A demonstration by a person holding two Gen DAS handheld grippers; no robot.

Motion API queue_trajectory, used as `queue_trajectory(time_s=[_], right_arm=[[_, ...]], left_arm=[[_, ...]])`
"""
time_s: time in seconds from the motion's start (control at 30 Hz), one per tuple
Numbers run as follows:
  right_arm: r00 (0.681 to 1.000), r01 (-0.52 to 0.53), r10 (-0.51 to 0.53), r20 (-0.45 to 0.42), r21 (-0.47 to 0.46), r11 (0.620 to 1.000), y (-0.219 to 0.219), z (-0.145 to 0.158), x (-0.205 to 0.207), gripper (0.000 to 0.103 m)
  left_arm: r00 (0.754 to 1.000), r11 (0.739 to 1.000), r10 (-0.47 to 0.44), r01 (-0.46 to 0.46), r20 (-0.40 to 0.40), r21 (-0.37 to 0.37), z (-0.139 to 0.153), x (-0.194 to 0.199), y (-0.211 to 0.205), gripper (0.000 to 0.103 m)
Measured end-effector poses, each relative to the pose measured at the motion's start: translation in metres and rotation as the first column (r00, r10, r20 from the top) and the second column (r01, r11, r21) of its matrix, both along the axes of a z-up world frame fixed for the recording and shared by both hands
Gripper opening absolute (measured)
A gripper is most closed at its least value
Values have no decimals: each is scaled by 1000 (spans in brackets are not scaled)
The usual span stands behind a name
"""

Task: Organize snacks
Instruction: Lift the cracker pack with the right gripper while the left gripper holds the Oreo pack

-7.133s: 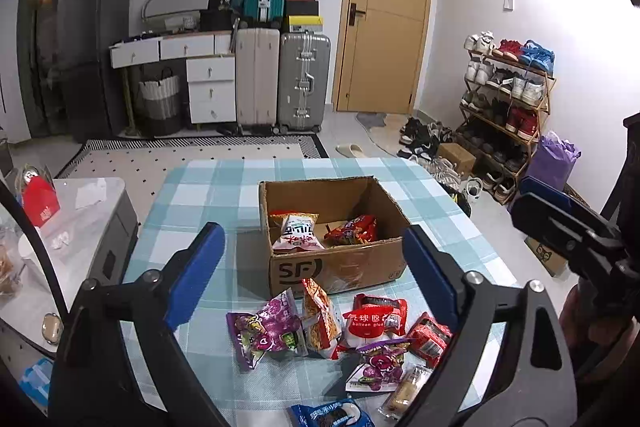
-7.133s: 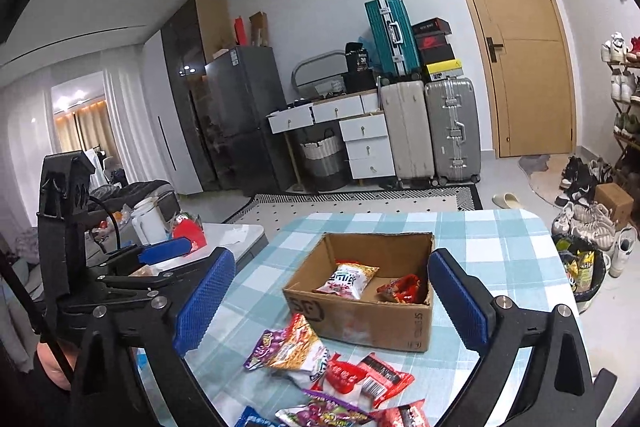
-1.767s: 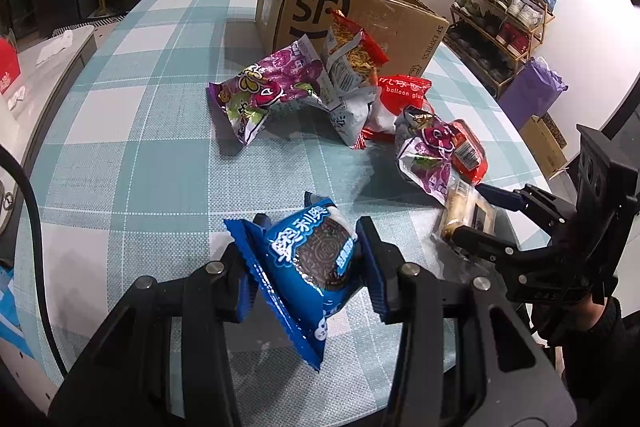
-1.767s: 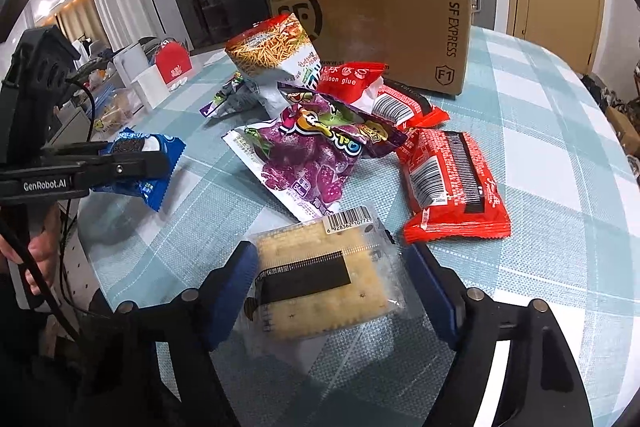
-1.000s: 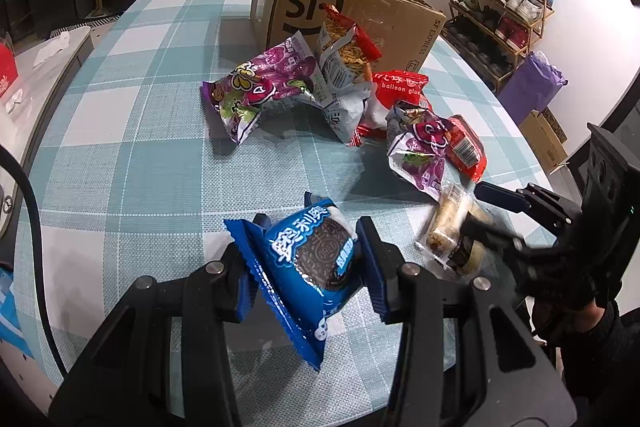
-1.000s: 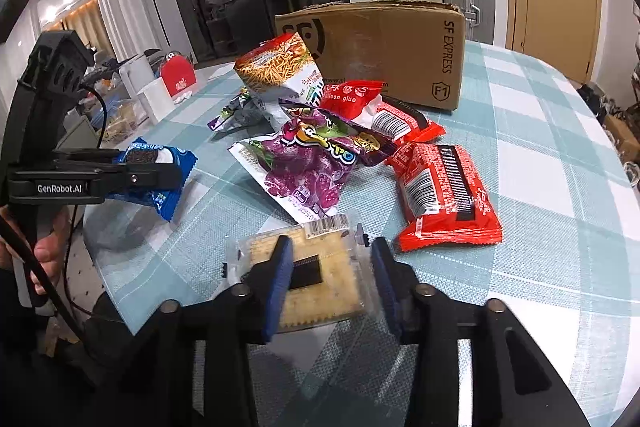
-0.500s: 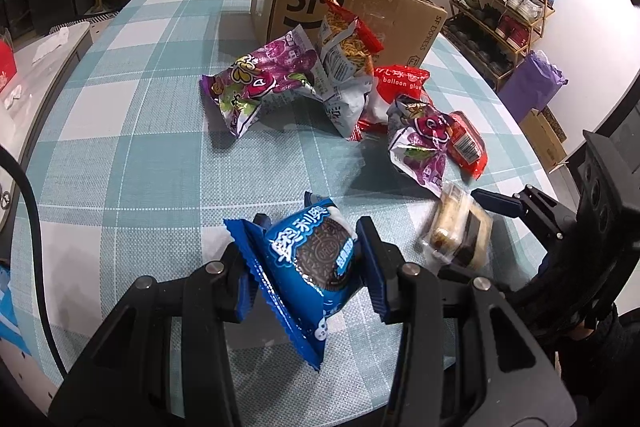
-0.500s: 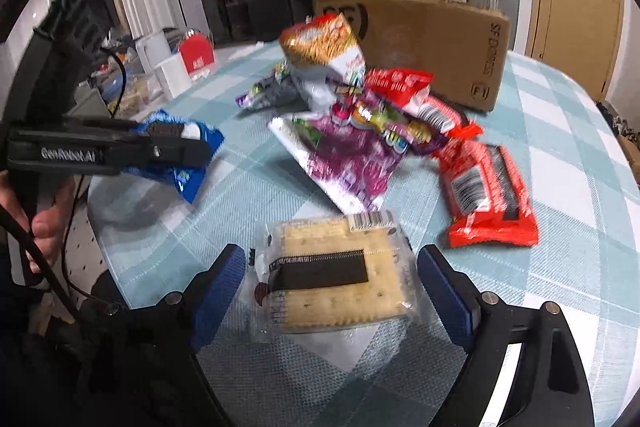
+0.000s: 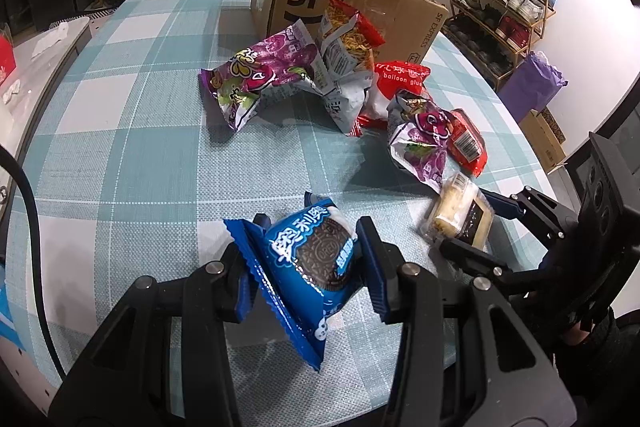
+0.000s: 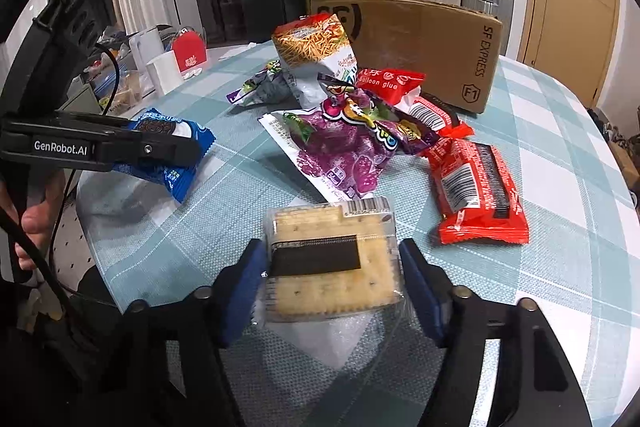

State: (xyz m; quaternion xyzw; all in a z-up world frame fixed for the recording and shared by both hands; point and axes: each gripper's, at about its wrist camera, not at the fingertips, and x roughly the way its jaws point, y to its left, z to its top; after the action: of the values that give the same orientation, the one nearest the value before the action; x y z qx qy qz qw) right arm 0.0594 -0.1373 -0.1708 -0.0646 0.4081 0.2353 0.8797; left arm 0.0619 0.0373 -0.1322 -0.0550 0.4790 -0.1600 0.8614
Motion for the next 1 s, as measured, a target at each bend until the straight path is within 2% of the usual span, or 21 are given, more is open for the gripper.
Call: queue_trajectory(time_s=[0.33, 0.67, 1.0], right_arm=[[999, 10, -10, 40, 4, 1000, -1, -1, -8, 60], [1000, 23, -24, 17, 54, 998, -8, 2, -8, 59], [998, 35, -44, 55, 155, 987, -24, 39, -12, 59]], left_arm=[[1000, 1000, 3, -3, 2, -2, 1, -1, 1, 41], [1000, 1000, 6, -6, 3, -3, 2, -2, 1, 41], [999, 1000, -1, 1, 38, 0, 16, -3, -1, 41]])
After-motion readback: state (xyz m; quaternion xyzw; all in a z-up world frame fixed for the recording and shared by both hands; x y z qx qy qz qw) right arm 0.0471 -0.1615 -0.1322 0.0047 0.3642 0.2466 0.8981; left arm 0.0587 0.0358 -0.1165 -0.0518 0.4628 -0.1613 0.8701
